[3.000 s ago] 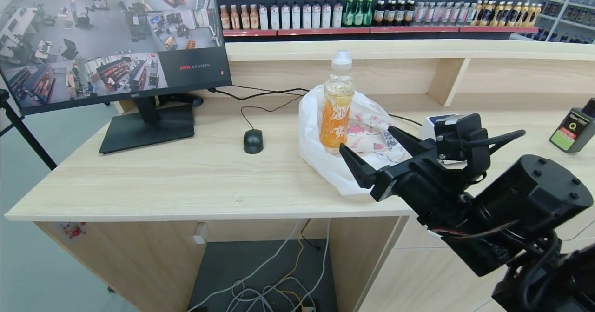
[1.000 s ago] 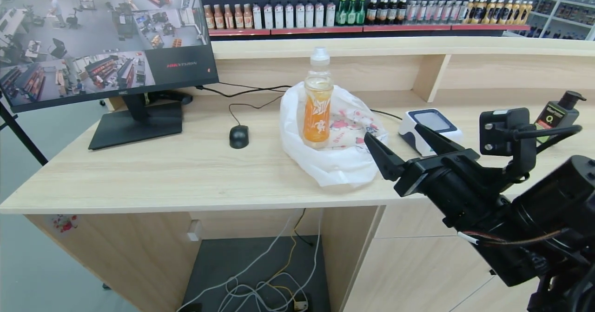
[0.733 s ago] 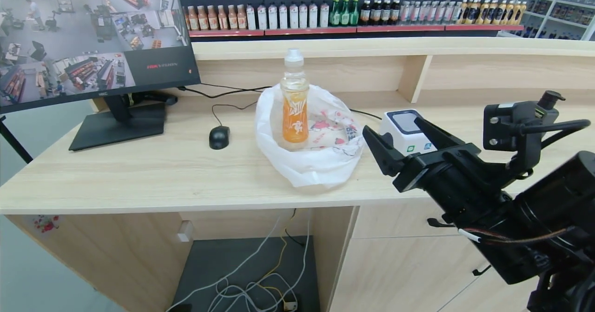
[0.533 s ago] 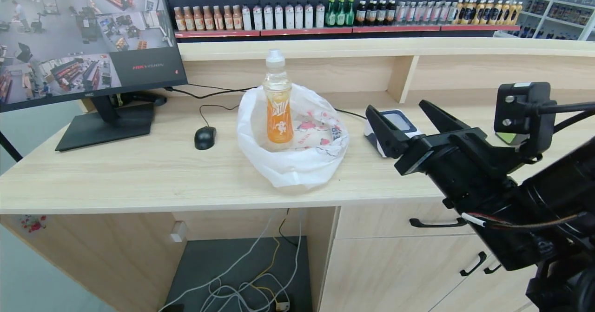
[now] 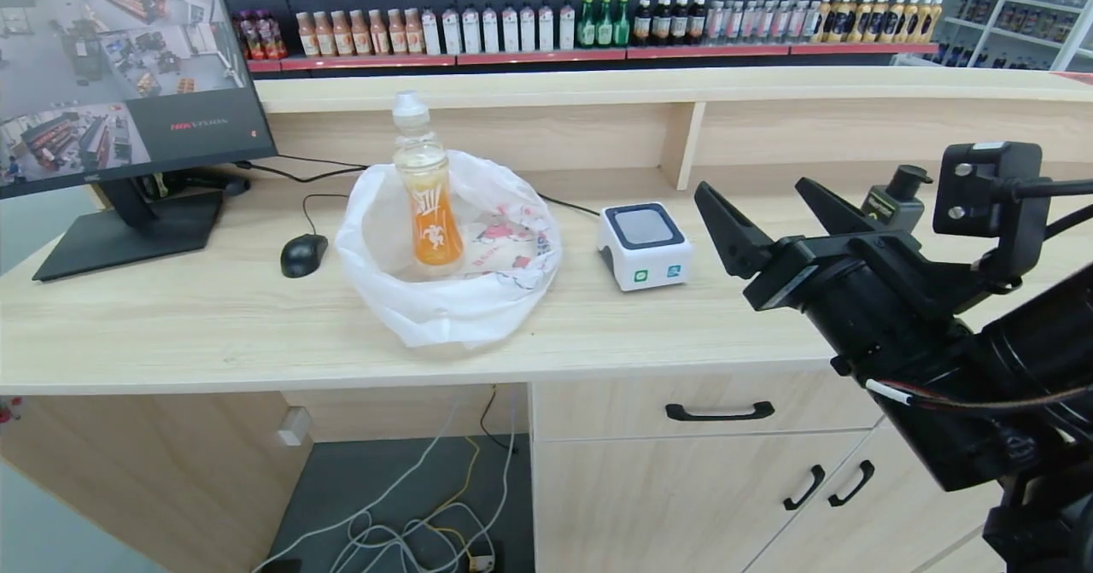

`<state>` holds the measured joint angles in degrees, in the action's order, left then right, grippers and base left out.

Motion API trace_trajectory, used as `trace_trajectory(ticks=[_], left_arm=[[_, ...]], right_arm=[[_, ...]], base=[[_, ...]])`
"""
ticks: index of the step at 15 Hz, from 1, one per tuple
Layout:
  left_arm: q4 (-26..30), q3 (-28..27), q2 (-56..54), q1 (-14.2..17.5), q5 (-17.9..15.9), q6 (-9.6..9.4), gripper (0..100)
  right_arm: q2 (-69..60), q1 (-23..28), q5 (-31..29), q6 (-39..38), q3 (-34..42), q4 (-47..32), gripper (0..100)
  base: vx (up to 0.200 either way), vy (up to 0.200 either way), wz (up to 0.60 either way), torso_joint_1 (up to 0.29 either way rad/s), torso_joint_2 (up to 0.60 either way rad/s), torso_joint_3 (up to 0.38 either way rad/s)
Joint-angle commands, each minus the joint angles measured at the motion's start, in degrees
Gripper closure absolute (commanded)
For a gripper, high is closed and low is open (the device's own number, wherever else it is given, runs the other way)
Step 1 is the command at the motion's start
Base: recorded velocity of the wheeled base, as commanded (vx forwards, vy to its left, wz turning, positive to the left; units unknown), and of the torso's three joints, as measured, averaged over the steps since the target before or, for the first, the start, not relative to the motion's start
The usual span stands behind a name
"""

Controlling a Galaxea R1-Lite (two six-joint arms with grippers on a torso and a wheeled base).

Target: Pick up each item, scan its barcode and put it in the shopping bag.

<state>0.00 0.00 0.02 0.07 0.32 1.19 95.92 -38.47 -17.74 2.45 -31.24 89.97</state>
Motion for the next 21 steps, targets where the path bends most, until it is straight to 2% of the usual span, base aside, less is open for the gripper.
trace_trajectory(ticks=[1, 19, 21], left_arm=[[0.0, 0.0, -0.02, 0.01, 0.03, 0.04, 0], [0.0, 0.0, -0.02, 0.01, 0.03, -0.05, 0], [0.0, 0.0, -0.02, 0.01, 0.03, -0.14, 0]], right_arm=[[0.15, -0.02, -0.02, 0.01, -0.04, 0.03, 0], [2.35, 1.65, -0.02, 0.71, -0.84, 0.03, 0], [3.05, 3.41, -0.02, 0.89, -1.1, 0.03, 0]], base=[[0.0, -0.2, 0.0, 0.002, 0.0, 0.002], [0.0, -0.2, 0.0, 0.003, 0.0, 0.002], [0.0, 0.0, 0.0, 0.0, 0.0, 0.0]])
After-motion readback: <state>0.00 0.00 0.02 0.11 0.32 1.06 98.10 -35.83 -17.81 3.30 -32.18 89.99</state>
